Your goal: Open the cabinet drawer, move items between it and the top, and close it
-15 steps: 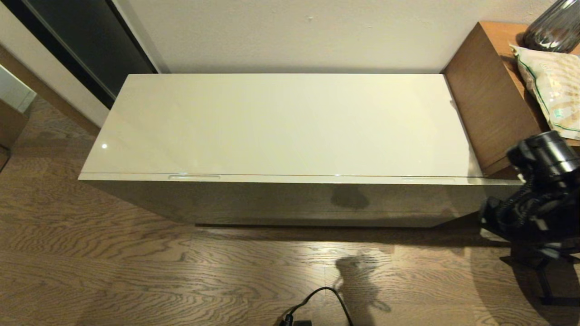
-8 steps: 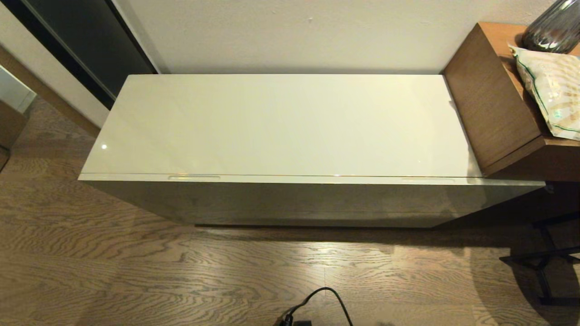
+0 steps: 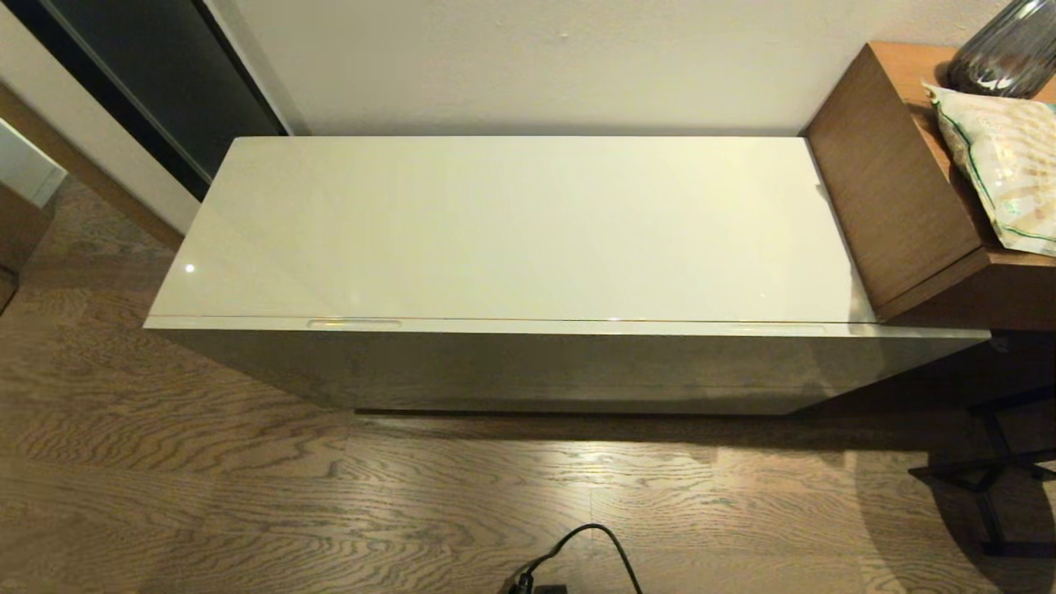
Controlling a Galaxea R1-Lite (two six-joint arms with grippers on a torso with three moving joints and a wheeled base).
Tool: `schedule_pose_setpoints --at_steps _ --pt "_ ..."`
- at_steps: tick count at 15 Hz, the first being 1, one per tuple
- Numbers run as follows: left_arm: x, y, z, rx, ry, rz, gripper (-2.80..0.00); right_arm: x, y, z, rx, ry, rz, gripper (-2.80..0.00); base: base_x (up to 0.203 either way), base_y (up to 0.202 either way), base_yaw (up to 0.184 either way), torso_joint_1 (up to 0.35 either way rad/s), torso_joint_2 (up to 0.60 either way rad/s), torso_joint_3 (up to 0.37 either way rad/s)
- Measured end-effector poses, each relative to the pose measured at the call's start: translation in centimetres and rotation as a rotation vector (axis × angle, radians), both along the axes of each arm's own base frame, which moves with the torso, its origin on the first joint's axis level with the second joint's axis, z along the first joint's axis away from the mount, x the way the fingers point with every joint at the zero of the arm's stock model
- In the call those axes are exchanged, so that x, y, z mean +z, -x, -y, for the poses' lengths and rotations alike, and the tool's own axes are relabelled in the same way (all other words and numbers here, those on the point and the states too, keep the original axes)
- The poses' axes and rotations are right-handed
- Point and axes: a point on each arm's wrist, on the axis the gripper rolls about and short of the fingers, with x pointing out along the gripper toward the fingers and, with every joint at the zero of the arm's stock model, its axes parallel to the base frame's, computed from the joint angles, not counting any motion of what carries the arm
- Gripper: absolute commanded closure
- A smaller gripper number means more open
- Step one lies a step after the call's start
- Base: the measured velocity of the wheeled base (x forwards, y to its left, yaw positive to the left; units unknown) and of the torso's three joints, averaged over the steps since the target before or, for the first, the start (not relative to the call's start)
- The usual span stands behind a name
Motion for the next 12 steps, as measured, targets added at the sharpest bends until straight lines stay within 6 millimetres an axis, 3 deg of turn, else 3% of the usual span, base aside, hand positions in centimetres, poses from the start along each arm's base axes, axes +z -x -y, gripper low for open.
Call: schedule_pose_setpoints --at_steps 3,6,8,12 --pt "0.0 0.0 0.0 0.0 0.0 0.0 0.0 -0.9 -3.1 -0.1 0.053 0.05 0.239 0.0 0.0 0.0 0.0 0.0 0.0 0.0" --pt "0.0 0.0 0.0 0.0 0.0 0.001 0.0 -5.3 -7.2 -0.2 0.097 0.098 0.31 0.0 0.0 0.0 0.0 0.0 0.0 0.0" --pt "0.0 0.0 0.0 0.0 0.0 0.001 0.0 -6.5 -8.2 -0.4 0.176 0.097 0.373 0.0 0.0 0.0 0.0 0.0 0.0 0.0" --pt "0.0 0.0 0.0 0.0 -0.001 0.0 0.0 -7.2 -8.3 -0.6 0.293 0.145 0.323 0.0 0.0 0.0 0.0 0.0 0.0 0.0"
